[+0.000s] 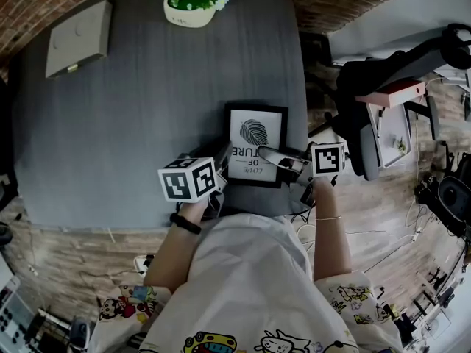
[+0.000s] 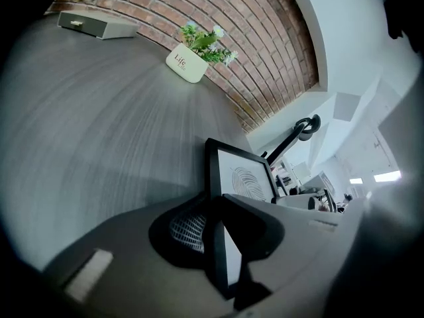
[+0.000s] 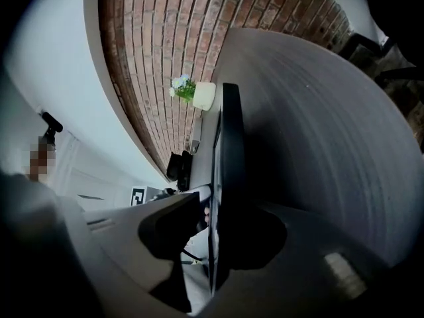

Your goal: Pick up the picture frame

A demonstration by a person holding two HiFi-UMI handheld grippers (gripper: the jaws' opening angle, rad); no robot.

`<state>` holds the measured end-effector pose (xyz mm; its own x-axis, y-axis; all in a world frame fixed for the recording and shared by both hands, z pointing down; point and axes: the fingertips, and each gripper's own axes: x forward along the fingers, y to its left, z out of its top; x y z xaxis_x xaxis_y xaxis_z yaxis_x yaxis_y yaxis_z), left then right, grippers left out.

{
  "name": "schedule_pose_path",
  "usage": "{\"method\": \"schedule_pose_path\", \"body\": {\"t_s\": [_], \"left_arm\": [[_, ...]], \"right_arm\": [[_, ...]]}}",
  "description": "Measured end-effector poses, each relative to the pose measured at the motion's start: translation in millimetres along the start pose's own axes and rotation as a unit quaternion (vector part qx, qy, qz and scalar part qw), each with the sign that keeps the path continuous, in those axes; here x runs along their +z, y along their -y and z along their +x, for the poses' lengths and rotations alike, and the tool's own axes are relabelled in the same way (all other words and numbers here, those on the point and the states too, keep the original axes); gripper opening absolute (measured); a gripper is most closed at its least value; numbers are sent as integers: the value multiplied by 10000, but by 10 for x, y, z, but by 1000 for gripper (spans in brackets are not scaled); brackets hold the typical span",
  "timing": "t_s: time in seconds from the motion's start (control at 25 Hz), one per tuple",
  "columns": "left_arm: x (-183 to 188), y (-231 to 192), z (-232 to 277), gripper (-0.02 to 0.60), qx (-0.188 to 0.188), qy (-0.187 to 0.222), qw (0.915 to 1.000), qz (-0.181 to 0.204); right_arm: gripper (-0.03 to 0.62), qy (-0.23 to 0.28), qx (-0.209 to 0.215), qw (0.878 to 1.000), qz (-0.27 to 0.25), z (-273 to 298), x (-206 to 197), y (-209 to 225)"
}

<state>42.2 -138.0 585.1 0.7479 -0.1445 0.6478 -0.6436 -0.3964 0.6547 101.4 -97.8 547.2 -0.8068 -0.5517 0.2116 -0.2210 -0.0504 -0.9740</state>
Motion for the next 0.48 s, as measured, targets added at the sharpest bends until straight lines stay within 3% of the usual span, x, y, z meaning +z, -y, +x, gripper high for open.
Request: {"method": "schedule_pose_path", "body": {"t_s": [0.32,0.48], "left_arm": [[-24,6,21,86,-113,-69,9998,-123],[-21,0,27,89,-157,-63,9997,-178]], "right_arm": [[31,100,-210,9997,24,51,12,58],[25,133,-355,9993,49,21,3,106]]}}
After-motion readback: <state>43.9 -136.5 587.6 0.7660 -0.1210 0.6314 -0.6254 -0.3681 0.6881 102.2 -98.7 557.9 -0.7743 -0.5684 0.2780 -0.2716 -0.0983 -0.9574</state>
